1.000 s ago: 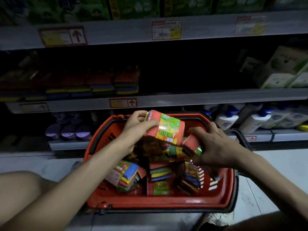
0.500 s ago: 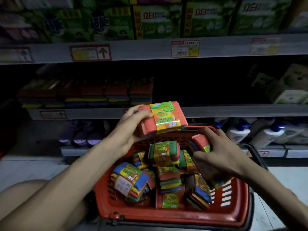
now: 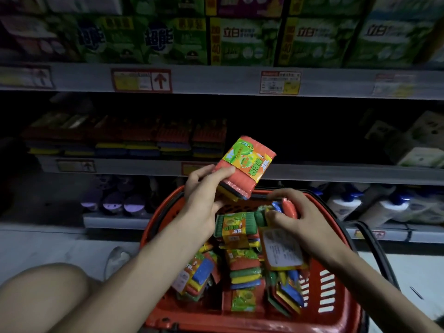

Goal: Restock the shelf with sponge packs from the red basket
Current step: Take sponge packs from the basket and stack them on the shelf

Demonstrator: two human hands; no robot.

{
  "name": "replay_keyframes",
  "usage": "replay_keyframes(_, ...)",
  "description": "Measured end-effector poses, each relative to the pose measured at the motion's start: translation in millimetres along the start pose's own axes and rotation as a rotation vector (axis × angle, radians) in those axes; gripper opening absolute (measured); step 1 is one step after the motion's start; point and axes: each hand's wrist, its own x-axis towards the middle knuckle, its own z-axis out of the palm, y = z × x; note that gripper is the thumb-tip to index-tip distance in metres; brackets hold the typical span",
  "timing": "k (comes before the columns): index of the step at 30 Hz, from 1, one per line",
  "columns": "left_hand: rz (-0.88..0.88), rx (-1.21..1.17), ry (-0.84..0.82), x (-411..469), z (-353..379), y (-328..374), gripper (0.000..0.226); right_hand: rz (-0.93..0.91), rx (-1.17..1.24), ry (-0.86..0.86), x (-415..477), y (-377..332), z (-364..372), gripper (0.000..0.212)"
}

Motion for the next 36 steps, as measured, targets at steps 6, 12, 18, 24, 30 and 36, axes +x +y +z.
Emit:
replay_keyframes(6, 0.025, -0.035, 0.032, -3, 8, -1, 0.044, -0.141, 0.217, -0.121, -11, -14, 11, 0.086)
replay_keyframes(12, 0.176, 0.106, 0.014, -3, 10, -2, 0.039, -0.138, 0.298, -0.133, -10, -19, 21, 0.098)
replay_keyframes(18, 0.308, 0.291, -0.052, 6, 11, -4, 0.032, -0.097, 0.398, -0.079, 3, -12, 24, 0.095)
replay_keyframes(24, 0.334, 0.449, -0.146, 16, 15, 0, 0.035, -0.078, 0.548, -0.047, 11, -8, 26, 0.089)
replay_keyframes(30, 0.356, 0.559, -0.161, 30, 21, 7, 0.042, -0.111, 0.489, 0.017, 28, -7, 22, 0.078)
replay_keyframes(36, 0.372, 0.601, -0.109, 38, 29, 7, 0.044, -0.136, 0.472, 0.032, 43, -14, 15, 0.075)
